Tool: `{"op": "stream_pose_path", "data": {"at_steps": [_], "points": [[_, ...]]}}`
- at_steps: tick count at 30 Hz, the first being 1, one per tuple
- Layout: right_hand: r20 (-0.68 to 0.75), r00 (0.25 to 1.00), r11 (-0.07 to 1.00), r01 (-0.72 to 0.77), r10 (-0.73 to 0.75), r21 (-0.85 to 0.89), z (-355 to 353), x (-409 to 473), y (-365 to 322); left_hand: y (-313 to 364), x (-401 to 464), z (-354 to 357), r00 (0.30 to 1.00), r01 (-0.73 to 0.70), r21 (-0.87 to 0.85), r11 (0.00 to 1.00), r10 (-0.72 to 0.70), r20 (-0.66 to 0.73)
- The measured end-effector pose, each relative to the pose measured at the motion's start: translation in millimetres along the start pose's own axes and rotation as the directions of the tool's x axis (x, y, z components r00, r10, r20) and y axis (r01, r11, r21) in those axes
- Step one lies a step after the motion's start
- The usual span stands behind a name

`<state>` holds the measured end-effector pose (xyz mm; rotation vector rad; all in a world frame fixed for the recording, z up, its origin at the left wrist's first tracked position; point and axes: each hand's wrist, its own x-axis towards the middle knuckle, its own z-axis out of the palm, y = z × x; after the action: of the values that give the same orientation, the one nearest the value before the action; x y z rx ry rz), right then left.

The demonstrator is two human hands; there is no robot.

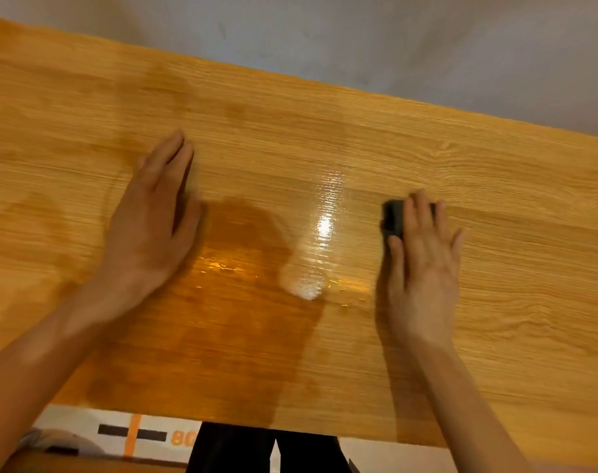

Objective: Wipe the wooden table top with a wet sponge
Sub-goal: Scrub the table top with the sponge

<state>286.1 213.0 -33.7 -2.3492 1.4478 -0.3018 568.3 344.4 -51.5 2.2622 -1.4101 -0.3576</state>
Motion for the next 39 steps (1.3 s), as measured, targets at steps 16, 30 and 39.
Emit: {"op": "stream_pose_path", "data": {"at_steps": [16, 30, 39], "points": [[0.12, 0.963, 0.97, 0.242, -0.243, 0.028, 4.7, -15.4, -8.1, 1.9, -49.5, 7.4, 0.995, 0.038, 0.008, 0.999, -0.037, -0.098], [0.12, 0.93, 0.936, 0.334, -0.346, 0.112, 35.4, -36.1, -61.6, -2.9, -48.3, 12.0, 0.987, -0.005, 0.058, 0.998, 0.014, -0.162], [-0.035, 0.993, 0.992, 0.114, -0.112, 0.047, 28.4, -53.7, -58.2, -5.9, -44.0, 13.4, 0.983, 0.005, 0.071, 0.997, 0.008, -0.182]]}}
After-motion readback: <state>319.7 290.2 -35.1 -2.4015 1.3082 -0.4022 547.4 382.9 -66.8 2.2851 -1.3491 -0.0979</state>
